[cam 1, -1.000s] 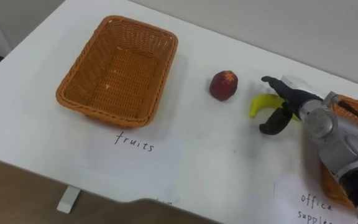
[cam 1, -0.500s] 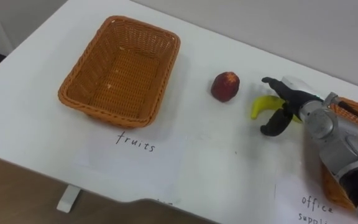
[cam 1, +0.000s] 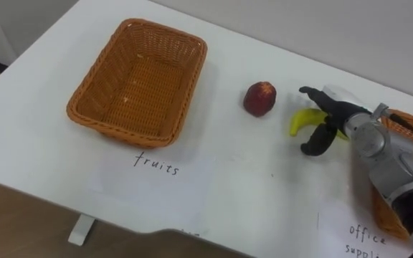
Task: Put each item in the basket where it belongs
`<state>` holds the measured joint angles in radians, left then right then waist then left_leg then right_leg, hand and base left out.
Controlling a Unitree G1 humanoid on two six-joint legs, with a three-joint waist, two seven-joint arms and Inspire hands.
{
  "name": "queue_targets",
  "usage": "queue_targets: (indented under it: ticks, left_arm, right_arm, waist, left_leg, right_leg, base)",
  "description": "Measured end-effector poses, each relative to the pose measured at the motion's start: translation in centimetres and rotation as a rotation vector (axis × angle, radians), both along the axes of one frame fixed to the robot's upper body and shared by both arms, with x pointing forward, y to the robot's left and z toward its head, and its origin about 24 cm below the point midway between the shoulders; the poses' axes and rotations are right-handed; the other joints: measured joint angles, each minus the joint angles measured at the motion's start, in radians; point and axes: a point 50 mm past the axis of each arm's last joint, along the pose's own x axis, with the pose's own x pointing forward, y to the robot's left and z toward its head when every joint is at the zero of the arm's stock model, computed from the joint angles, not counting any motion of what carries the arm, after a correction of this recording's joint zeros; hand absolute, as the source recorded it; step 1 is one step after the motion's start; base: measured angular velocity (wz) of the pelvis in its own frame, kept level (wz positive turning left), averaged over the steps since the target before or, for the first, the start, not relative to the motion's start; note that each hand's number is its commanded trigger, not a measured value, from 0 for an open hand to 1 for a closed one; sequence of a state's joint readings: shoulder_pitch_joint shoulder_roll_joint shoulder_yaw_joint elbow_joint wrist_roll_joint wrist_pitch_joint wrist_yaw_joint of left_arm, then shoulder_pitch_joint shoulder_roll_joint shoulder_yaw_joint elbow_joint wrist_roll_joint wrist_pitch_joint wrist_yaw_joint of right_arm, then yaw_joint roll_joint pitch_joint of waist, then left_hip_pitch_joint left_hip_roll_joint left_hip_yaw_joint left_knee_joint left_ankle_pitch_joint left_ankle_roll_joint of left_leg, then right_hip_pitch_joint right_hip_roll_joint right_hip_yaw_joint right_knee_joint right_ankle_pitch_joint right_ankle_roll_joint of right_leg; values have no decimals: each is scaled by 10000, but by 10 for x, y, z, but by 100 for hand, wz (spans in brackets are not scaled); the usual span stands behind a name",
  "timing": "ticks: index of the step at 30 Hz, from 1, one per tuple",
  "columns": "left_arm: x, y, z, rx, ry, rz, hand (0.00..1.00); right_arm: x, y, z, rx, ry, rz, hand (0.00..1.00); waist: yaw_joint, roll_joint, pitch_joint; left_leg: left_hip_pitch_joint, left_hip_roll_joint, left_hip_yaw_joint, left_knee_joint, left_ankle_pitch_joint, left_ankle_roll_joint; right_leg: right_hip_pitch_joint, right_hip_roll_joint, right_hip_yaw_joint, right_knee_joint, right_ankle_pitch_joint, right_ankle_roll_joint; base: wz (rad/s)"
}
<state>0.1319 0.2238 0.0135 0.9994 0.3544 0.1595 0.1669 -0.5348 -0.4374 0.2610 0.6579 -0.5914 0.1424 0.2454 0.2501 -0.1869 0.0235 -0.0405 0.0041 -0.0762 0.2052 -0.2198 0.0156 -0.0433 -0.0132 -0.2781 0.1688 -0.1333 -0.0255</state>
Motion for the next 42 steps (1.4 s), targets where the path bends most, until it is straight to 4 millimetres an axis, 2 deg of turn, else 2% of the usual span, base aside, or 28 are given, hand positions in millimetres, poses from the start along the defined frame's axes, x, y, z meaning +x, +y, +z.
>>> queue_targets:
  ticks: [10,29,30,31,32,42]
  left_arm:
    - [9,-1,1,27,-126,-343,0]
    - [12,-1,2,31,-200,-379,0]
    - [12,-1,2,32,-199,-379,0]
    - [12,-1,2,32,-201,-375,0]
    - [12,-1,2,34,-201,-375,0]
    - [11,0,2,63,-199,-376,0]
  right_arm:
    - [-3,-7,-7,652,650,-240,0]
    - [-8,-12,-16,734,1662,-250,0]
    - [-8,-12,-16,740,1702,-242,11]
    - [-9,-12,-17,748,1763,-251,70]
    - [-9,-12,-17,749,1780,-256,100]
    - [-7,-21,-11,442,1180,-722,100]
  waist:
    - [33,1,0]
    - [37,-21,-17]
    - [38,-22,-18]
    - [39,-22,-18]
    - [40,-23,-19]
    - [91,-44,-34]
  left_leg:
    - [3,-8,-136,45,8,-13]
    - [2,0,-125,118,27,-46]
    - [-1,-1,-125,129,27,-46]
    - [-3,-1,-127,132,27,-46]
    - [-3,-1,-128,134,27,-46]
    - [8,1,-131,159,26,-47]
  right_leg:
    - [73,-10,-223,-8,0,0]
    - [65,3,-234,6,38,-60]
    - [66,3,-235,6,40,-61]
    - [66,3,-234,7,42,-64]
    - [67,3,-234,7,42,-65]
    - [84,7,-242,1,46,-71]
  base:
    - [5]
    - [0]
    - [0]
    - [0]
    - [0]
    - [0]
